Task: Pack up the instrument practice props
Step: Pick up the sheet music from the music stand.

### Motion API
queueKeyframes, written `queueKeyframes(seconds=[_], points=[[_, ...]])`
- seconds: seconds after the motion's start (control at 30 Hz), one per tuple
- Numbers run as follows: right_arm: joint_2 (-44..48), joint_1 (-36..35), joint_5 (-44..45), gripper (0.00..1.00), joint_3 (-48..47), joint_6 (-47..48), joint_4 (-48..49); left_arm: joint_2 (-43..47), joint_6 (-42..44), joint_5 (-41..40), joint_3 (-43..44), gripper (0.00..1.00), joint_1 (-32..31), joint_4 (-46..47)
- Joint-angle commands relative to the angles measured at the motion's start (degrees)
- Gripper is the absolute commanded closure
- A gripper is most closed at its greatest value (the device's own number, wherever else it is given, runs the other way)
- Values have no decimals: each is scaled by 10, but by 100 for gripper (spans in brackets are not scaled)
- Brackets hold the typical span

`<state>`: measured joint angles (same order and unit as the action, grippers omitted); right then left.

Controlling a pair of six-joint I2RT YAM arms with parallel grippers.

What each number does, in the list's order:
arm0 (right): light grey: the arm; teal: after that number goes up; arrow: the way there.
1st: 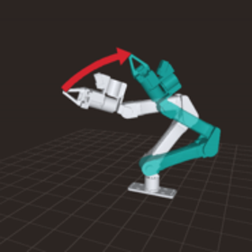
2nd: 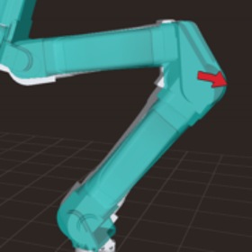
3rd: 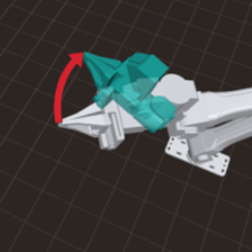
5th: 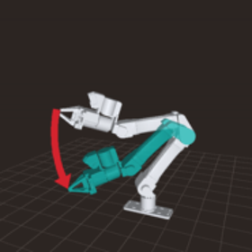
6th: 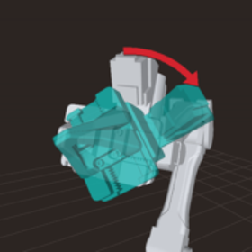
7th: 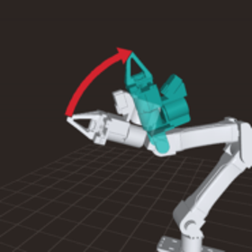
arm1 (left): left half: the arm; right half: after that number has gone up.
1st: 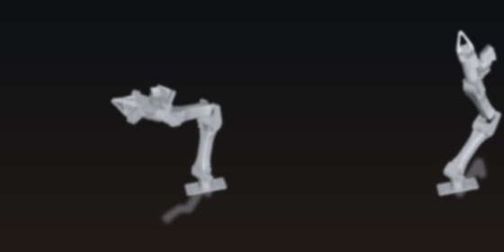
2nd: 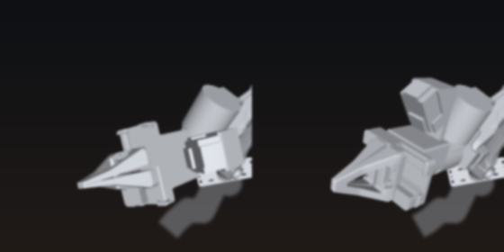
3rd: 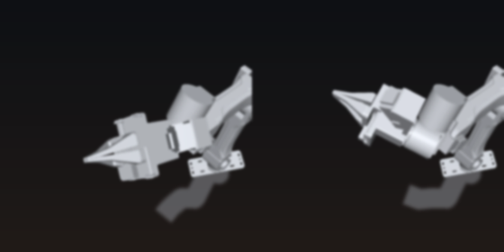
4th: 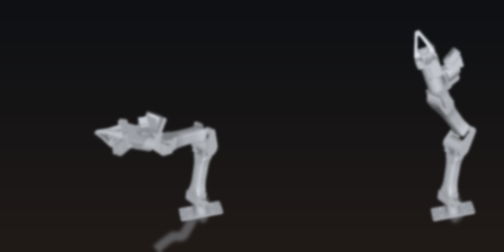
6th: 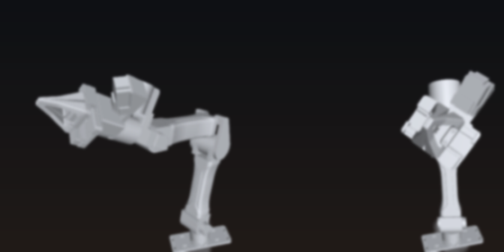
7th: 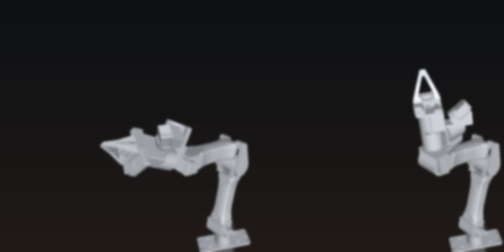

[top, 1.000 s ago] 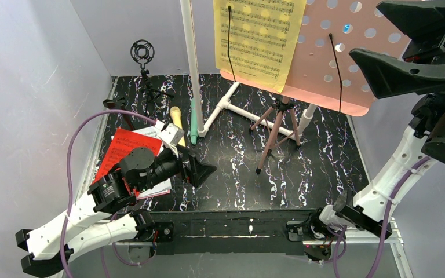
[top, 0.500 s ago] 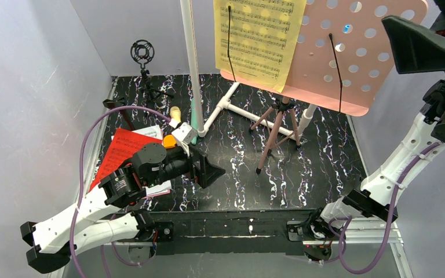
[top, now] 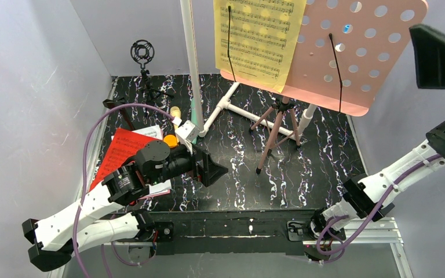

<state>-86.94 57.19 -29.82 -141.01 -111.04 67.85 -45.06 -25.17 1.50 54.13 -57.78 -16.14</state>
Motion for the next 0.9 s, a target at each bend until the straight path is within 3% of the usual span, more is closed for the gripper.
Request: queueKeyframes(seconds=[0.0, 0.23, 0.37, 0.53, 0.63, 0.87], points=[[18, 28, 60, 0, 15, -137, 109, 18, 1, 4, 12, 0, -2, 11], [30, 28, 63, 0, 32, -139, 134, 36, -2, 5, 2, 0, -2, 8], [73, 31, 64, 0, 75, -158, 217, 34, -6, 8, 1, 0, -2, 8], [123, 61, 108, 0, 151, -257, 333, 48, -5, 1, -2, 0, -2, 3], [112, 107, 144, 0, 134, -339, 349, 66, -2, -7, -8, 0, -2, -7], [146, 124, 159, 0, 107, -363, 350, 79, 0, -7, -13, 0, -1, -13]])
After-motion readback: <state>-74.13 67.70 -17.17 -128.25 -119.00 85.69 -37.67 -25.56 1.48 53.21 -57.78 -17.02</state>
